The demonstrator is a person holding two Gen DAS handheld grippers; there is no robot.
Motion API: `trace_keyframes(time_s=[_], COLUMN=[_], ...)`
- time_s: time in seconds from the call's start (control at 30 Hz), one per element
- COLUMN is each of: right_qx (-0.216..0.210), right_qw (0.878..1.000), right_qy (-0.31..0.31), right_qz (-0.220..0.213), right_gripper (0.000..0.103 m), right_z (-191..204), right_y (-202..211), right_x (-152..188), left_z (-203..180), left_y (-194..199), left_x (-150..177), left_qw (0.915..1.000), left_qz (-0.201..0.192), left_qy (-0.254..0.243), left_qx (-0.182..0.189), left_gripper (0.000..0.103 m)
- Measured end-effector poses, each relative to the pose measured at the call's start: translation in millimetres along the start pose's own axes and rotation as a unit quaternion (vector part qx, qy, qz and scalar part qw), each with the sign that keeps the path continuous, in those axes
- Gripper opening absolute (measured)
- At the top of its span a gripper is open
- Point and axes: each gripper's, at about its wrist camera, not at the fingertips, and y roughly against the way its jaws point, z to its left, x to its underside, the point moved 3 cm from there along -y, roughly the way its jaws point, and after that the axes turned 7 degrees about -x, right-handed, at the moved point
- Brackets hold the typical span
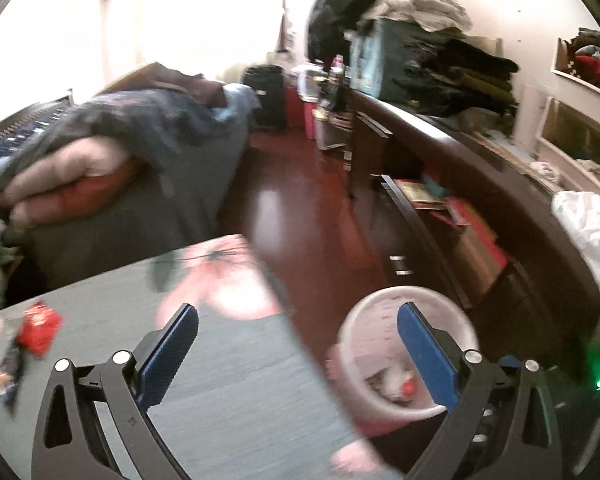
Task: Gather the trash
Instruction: 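Carry cigarette box and wet-wipe pack to the wastebasket and open both tools, then grasp the blue waffle biscuit bag with the left tool while the right tool grasps the red packet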
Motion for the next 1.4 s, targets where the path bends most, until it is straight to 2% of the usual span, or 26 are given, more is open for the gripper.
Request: trace_keyframes(time_s=[0.2,0.47,0.6,0.83,0.9,1.0,1.2,1.27,1.3,1.4], right_qx=[-0.058,-0.095,-0.11,-0.134,-0.139,-0.144,-0.154,-0.155,-0.157,-0.164], right_qw=[0.997,0.987,0.98,0.965,0.959,0.952,0.943,0.942,0.942,0.943], right_qy=[0.052,0.128,0.159,0.217,0.239,0.263,0.288,0.29,0.29,0.281], right_qz=[0.007,0.035,0.052,0.066,0.067,0.067,0.067,0.068,0.068,0.07], right_gripper=[0.09,0.09,0.09,0.09,0.09,0.09,0.09,0.09,0.09,0.09], right_z=[72,155,193,266,290,316,354,362,366,375], right_y=[11,2,-6,-16,-17,-20,-31,-36,-40,-51], right_x=[0,11,20,29,32,36,36,34,31,25], left_z=[88,227,278,343,355,360,367,370,372,379], left_y=[17,23,23,-1,-14,-28,-51,-54,-56,-56], left_x=[30,82,103,118,122,128,134,135,137,139], left_qw=[0.9963,0.9788,0.9731,0.9722,0.9751,0.9782,0.9784,0.9777,0.9775,0.978], left_qz=[0.014,0.051,0.061,0.09,0.103,0.125,0.138,0.139,0.144,0.145], left_qy=[0.038,0.073,0.08,0.095,0.097,0.093,0.082,0.082,0.085,0.101], left_qx=[-0.075,-0.184,-0.207,-0.195,-0.171,-0.138,-0.13,-0.134,-0.129,-0.111], left_gripper=[0.099,0.099,0.099,0.099,0.099,0.099,0.099,0.091,0.084,0.077])
